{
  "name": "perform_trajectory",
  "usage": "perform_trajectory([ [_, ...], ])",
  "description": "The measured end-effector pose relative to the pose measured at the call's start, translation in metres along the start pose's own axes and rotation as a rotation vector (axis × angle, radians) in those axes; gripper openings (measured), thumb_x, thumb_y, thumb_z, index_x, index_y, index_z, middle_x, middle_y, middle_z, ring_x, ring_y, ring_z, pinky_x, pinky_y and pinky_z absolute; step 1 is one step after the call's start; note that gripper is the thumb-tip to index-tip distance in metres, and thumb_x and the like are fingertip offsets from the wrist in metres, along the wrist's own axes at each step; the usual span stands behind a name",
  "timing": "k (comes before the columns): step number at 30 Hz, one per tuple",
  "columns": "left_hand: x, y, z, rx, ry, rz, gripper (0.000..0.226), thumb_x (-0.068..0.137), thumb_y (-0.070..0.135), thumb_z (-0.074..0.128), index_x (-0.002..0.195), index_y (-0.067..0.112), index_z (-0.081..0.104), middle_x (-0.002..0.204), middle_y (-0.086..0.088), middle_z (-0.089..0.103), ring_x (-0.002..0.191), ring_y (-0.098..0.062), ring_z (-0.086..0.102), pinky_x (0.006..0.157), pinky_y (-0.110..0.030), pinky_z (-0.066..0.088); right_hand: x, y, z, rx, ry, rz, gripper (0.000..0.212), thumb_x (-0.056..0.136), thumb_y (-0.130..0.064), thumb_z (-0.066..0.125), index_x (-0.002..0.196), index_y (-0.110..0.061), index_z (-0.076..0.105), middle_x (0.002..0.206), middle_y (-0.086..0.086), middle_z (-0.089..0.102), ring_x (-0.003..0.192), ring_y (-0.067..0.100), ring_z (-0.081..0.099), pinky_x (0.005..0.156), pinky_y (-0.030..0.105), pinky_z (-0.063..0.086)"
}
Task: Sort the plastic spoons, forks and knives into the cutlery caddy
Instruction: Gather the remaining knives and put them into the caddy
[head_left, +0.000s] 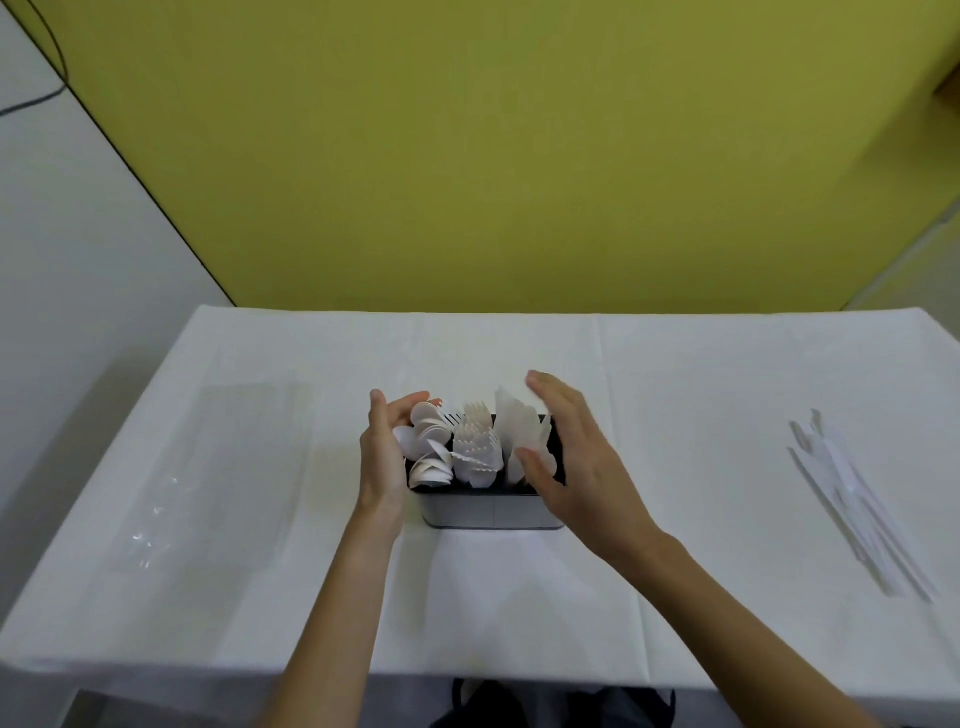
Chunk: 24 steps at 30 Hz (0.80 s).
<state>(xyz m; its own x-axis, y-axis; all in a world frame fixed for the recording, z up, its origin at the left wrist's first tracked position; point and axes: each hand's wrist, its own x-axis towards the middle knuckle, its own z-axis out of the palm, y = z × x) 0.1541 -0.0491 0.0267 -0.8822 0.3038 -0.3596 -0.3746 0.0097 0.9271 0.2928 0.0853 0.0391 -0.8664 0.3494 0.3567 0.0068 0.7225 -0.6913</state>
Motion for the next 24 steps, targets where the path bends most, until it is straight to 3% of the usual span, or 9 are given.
perform_trajectory([
  [2,-0.001,0.000,0.001,0.001,-0.001,0.008,0.060,0.102,0.048,0.018,0.107,0.013,0.066,0.101,-0.005,0.072,0.095,-0.023,0.065,0.089,-0.036,0.047,0.005,0.001,0.007,-0.151,-0.027,-0.113,0.048,0.095,-0.008,0.042,0.143,-0.014,0.037,0.153,-0.001,0.033,0.140,0.011,0.030,0.113,0.023,0.026],
  [5,-0.001,0.001,0.001,0.014,0.001,0.012,0.062,0.102,0.048,0.017,0.111,0.011,0.065,0.098,-0.003,0.072,0.091,-0.020,0.065,0.082,-0.031,0.049,0.010,0.005,0.015,-0.311,-0.092,-0.178,0.044,0.096,-0.008,0.038,0.139,-0.002,0.043,0.152,0.010,0.036,0.142,0.023,0.029,0.113,0.037,0.025],
  [9,-0.001,0.005,0.001,0.046,-0.020,0.009,0.063,0.101,0.049,0.016,0.112,0.011,0.065,0.106,-0.007,0.071,0.094,-0.020,0.065,0.085,-0.031,0.049,0.015,0.004,0.009,-0.487,-0.215,-0.189,0.057,0.102,-0.040,0.022,0.146,-0.008,0.033,0.157,0.004,0.026,0.148,0.020,0.014,0.117,0.044,0.013],
  [12,0.001,0.018,0.004,0.134,0.001,0.080,0.061,0.102,0.046,0.016,0.110,0.011,0.064,0.109,-0.008,0.069,0.102,-0.019,0.062,0.084,-0.023,0.044,0.012,0.002,-0.003,-0.257,-0.281,-0.148,0.067,0.098,-0.052,0.014,0.153,-0.014,0.010,0.162,-0.004,0.004,0.148,0.013,-0.009,0.120,0.040,-0.005],
  [14,0.003,0.033,0.013,0.197,0.006,0.163,0.056,0.103,0.044,0.019,0.110,0.011,0.064,0.113,-0.007,0.068,0.111,-0.016,0.056,0.079,-0.015,0.038,0.008,0.002,-0.016,-0.083,-0.256,-0.069,0.067,0.098,-0.052,0.017,0.153,-0.017,0.002,0.161,-0.008,-0.002,0.147,0.010,-0.013,0.119,0.034,-0.011],
  [20,-0.012,0.069,0.088,0.403,-0.105,0.415,0.045,0.103,0.043,0.028,0.112,0.018,0.064,0.116,0.005,0.065,0.112,-0.006,0.052,0.078,-0.003,0.029,-0.015,0.044,-0.071,0.048,-0.020,0.152,0.060,0.099,-0.047,0.026,0.152,-0.022,0.013,0.159,-0.014,0.012,0.147,0.001,-0.002,0.120,0.024,-0.003],
  [24,-0.036,0.062,0.151,0.465,-0.215,0.511,0.031,0.101,0.035,0.039,0.109,0.020,0.064,0.107,0.012,0.064,0.091,0.011,0.054,0.073,0.003,0.033,-0.047,0.089,-0.107,0.018,0.137,0.372,0.054,0.098,-0.042,0.035,0.148,-0.023,0.029,0.154,-0.014,0.027,0.145,-0.001,0.012,0.117,0.021,0.012],
])
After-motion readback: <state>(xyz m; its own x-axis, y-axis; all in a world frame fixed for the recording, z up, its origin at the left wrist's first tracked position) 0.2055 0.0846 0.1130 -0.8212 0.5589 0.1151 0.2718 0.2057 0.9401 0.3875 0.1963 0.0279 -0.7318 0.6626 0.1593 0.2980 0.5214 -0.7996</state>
